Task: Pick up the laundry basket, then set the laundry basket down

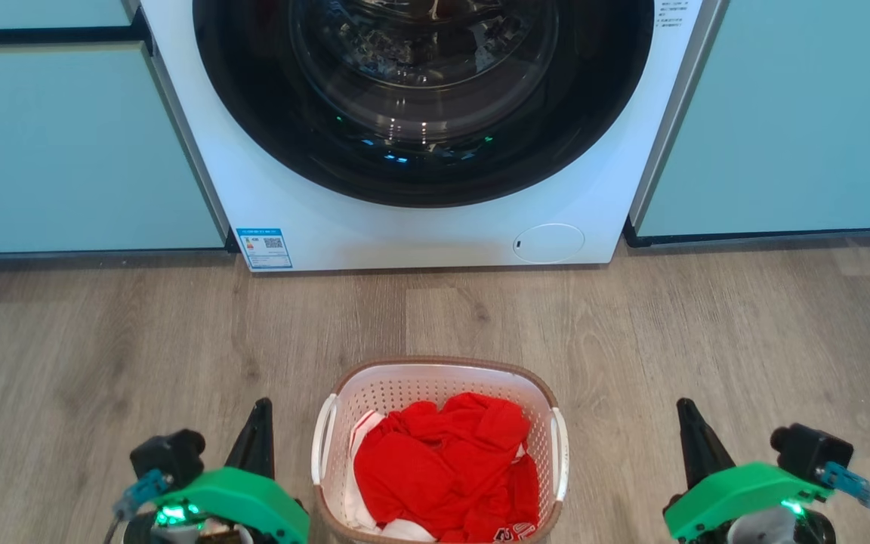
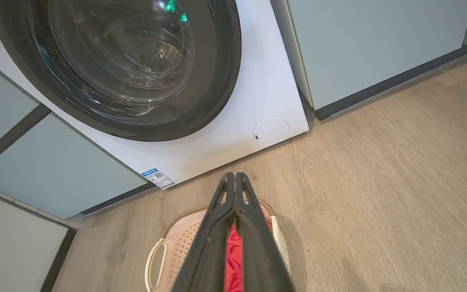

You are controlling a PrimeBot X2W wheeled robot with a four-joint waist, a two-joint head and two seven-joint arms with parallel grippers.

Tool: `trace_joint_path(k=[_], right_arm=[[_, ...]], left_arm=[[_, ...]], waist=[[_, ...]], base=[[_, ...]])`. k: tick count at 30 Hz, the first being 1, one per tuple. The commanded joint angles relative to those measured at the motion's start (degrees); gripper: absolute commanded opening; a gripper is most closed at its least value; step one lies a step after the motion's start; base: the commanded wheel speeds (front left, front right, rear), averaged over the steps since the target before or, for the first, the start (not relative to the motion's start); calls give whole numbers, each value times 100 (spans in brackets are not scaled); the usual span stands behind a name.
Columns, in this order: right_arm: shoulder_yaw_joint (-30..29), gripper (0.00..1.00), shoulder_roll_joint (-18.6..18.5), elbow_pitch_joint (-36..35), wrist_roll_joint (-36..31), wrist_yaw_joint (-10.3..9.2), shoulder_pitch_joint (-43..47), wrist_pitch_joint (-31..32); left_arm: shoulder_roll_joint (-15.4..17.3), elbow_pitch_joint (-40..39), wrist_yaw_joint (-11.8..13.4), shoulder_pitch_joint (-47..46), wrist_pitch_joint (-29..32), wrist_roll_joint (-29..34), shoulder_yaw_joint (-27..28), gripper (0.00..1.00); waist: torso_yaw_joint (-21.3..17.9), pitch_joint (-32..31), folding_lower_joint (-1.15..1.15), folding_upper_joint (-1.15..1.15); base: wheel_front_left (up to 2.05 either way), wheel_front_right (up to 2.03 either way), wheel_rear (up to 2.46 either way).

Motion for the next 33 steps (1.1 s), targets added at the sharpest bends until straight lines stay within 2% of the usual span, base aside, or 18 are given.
trace_joint_path(k=[1,33], right_arm=[[-40,0,-84,-203,119,4,-266,24],[-386,0,-129,-244,2094,8,-466,519]], left_arm=[[51,-190,-55,-355,16,-115,150,0],[84,-267,-319,-506,518,-2283,699,0]], waist=[[0,1,0,0],[-33,55,0,0]], base=[[0,0,0],[0,0,0]])
